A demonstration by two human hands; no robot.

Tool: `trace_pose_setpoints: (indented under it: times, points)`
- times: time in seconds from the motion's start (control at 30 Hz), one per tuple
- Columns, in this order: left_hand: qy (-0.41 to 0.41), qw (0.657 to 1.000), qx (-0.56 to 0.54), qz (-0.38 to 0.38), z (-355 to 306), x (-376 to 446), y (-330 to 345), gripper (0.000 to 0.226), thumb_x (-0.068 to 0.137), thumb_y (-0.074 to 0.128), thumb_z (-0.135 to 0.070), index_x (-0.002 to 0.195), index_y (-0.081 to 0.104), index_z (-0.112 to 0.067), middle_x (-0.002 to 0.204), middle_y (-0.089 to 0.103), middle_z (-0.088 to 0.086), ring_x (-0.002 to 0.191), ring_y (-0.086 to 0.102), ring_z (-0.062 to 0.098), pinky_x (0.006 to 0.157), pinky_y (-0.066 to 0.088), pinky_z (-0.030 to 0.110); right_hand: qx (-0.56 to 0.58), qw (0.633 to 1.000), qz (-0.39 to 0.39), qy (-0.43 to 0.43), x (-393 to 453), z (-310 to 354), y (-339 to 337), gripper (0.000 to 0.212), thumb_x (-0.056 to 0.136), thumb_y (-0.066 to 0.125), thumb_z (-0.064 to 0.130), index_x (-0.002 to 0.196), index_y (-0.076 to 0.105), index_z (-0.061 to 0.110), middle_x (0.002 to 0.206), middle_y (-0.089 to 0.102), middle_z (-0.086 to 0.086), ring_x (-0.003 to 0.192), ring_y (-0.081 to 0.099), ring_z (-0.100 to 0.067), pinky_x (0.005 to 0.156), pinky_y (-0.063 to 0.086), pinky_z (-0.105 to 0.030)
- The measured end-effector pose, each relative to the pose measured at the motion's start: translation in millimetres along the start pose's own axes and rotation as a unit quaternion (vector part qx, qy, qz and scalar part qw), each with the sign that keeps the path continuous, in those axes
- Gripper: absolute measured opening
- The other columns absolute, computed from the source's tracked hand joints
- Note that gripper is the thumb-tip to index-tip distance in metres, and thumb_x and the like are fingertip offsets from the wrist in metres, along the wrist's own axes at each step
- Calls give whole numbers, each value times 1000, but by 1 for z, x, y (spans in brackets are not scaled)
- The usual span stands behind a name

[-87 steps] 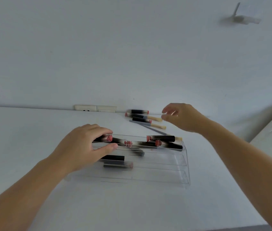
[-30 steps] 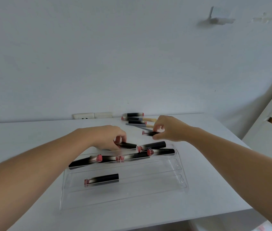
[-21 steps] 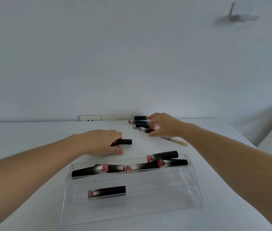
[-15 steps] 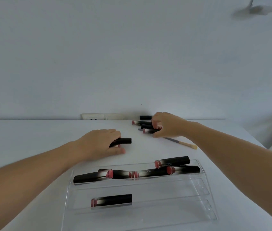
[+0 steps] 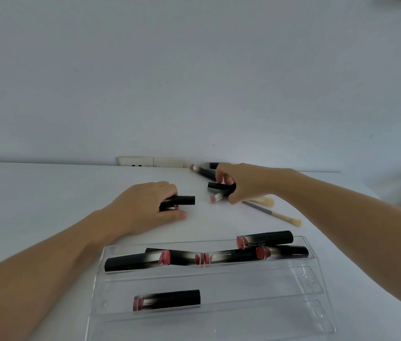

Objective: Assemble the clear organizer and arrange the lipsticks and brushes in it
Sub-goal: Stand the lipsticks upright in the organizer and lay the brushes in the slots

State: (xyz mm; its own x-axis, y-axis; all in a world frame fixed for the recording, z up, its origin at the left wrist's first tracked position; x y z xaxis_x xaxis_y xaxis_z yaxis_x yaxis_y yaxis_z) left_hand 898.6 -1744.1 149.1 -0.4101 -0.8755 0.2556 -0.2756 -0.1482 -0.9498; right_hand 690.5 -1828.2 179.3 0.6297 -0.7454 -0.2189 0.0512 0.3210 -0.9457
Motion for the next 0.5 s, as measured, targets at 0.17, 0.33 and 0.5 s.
trace_pose_setpoints:
  times: [0.17,0.33,0.5]
  points:
    - [4,1000,-6,-6,0,-1,-1,50,82,33,-86,85,43,-37,82,51,-14,75,49,0,63,31,20,-102,995,13,-8,5,8,9,18,82,55,25,94,44,31,85,58,3,72,56,-15,58,44,-34]
    - [7,1000,-3,-12,0,0,-2,50,83,37,-85,82,44,-35,78,50,-13,72,48,2,62,29,18,-139,990,-24,-24,9,13,13,11,87,53,28,91,42,30,82,57,5,72,55,-13,58,46,-36]
    - [-9,999,-19,-37,2,-5,-8,53,83,35,-83,72,39,-32,69,49,-10,62,46,3,56,28,23,-29,998,-50,-2,-3,10,2,8,82,51,26,87,48,31,77,60,2,66,60,-19,54,44,-33]
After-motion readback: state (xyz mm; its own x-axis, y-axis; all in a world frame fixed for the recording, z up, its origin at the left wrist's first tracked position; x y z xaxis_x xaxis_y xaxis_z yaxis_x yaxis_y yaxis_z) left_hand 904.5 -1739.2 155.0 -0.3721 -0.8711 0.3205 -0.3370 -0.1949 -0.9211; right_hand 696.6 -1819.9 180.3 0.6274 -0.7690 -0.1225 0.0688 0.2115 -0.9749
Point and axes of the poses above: each hand's wrist, its own x-axis towards the middle knuckle, its own y-axis out of the palm, z = x × y, the point moved 7 cm from there along x, towards the middle knuckle
